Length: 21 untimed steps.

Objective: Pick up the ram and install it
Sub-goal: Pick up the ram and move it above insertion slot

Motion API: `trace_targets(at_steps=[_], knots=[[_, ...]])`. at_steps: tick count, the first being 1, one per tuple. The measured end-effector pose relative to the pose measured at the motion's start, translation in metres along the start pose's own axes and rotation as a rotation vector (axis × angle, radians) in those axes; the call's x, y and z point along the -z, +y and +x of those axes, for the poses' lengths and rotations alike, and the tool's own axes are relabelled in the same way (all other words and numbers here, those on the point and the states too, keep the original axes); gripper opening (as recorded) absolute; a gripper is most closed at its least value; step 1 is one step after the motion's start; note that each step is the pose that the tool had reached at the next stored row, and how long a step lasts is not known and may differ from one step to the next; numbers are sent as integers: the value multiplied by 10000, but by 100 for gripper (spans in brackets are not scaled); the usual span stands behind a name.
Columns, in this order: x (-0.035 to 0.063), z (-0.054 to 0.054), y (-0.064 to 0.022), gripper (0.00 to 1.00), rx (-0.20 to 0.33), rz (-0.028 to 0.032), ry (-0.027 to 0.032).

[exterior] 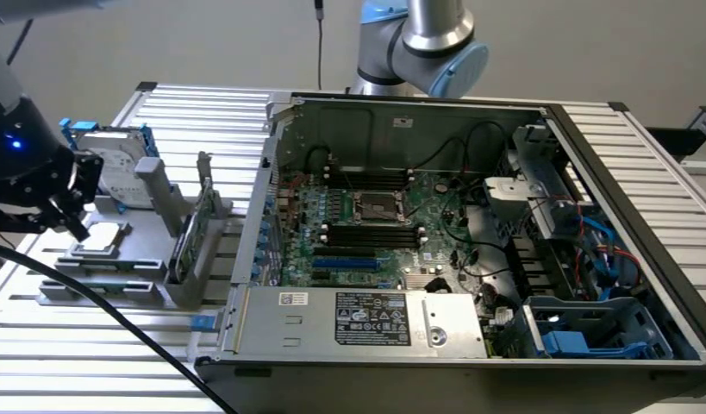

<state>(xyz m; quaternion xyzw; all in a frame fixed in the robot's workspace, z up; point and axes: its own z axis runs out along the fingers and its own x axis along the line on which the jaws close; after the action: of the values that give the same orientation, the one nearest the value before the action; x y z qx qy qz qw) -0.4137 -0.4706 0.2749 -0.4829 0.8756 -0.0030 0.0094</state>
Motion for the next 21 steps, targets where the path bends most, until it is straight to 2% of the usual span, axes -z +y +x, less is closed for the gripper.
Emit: trace_targets(at_steps=[17, 21], knots=[[-85, 1, 1, 11, 3095, -45, -44], [-104, 1, 1, 11, 3809, -83, -41]])
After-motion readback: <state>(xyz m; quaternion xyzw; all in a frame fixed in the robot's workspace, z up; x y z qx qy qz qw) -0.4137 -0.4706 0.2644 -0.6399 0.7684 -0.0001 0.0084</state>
